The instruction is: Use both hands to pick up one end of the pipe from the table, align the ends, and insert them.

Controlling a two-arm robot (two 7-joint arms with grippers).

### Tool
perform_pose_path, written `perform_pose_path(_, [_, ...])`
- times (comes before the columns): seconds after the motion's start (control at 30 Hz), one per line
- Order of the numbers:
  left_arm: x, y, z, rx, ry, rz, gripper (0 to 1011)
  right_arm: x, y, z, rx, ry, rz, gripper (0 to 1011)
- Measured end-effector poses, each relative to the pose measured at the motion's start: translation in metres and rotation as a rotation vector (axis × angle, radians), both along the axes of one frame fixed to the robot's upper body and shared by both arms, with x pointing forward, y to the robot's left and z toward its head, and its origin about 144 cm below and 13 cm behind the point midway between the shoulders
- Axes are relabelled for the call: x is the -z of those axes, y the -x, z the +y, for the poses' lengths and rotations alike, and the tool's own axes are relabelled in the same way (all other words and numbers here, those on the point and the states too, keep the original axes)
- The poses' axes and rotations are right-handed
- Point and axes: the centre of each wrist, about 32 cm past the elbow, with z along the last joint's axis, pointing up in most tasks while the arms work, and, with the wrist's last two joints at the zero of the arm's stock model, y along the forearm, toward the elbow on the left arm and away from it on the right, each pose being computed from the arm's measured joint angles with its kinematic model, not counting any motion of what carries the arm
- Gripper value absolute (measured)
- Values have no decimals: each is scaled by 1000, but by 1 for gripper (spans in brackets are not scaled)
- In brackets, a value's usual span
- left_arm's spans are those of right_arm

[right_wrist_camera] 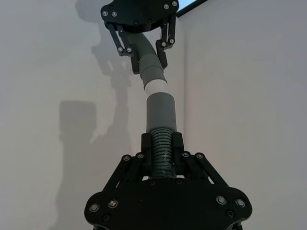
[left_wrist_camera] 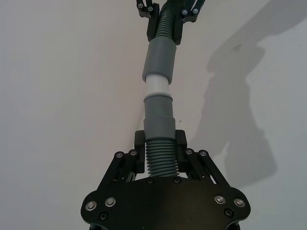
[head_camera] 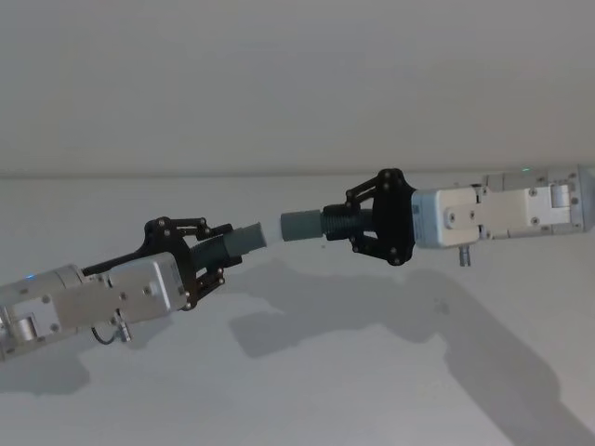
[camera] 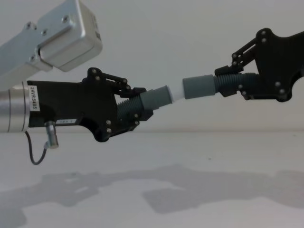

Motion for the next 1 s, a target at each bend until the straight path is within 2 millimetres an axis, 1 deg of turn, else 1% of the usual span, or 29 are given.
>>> perform_pose_path(1.0, [0, 0, 0, -1, 0, 0, 327, -1, 0, 3, -3, 9, 7, 226])
